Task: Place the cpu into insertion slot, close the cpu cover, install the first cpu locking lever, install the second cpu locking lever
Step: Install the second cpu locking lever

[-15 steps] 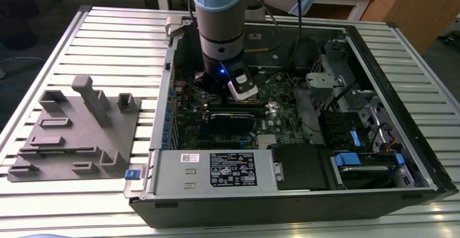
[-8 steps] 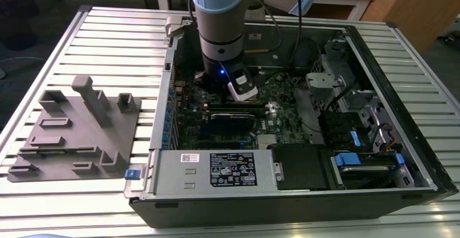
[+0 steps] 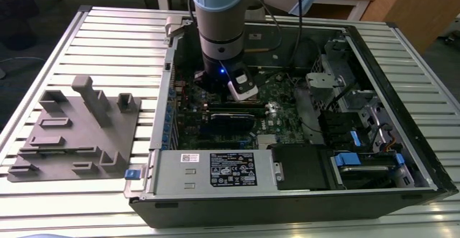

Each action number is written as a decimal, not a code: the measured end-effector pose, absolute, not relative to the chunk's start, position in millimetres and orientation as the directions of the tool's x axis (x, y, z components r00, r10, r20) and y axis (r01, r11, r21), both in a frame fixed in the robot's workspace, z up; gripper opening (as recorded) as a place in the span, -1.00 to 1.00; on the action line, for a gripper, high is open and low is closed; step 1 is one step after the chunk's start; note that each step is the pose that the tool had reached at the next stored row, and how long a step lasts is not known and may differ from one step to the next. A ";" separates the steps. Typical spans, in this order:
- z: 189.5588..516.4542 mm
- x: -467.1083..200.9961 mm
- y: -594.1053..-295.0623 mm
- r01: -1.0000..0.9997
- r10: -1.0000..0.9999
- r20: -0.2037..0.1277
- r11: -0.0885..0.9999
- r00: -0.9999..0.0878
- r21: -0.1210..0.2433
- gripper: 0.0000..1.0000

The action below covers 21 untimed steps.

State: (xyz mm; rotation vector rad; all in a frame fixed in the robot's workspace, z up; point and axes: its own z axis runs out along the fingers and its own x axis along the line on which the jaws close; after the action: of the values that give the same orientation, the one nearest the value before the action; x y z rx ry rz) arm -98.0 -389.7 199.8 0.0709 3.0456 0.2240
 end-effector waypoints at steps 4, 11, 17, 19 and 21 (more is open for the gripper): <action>208.3 -98.0 -389.6 0.040 0.053 -0.083 0.988 -0.995 0.148 -0.79; 218.2 -97.9 -390.3 0.040 0.052 -0.083 0.988 -0.995 0.148 -0.79; 218.7 -98.0 -393.9 0.040 0.053 -0.083 0.988 -0.995 0.148 -0.79; 219.0 -97.9 -395.6 0.040 0.053 -0.083 0.988 -0.995 0.148 -0.79; 219.2 -97.7 -397.4 0.040 0.053 -0.083 0.988 -0.995 0.148 -0.79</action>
State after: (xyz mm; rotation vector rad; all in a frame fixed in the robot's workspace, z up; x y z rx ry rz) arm -97.7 -397.4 219.2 0.0709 3.0457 0.2239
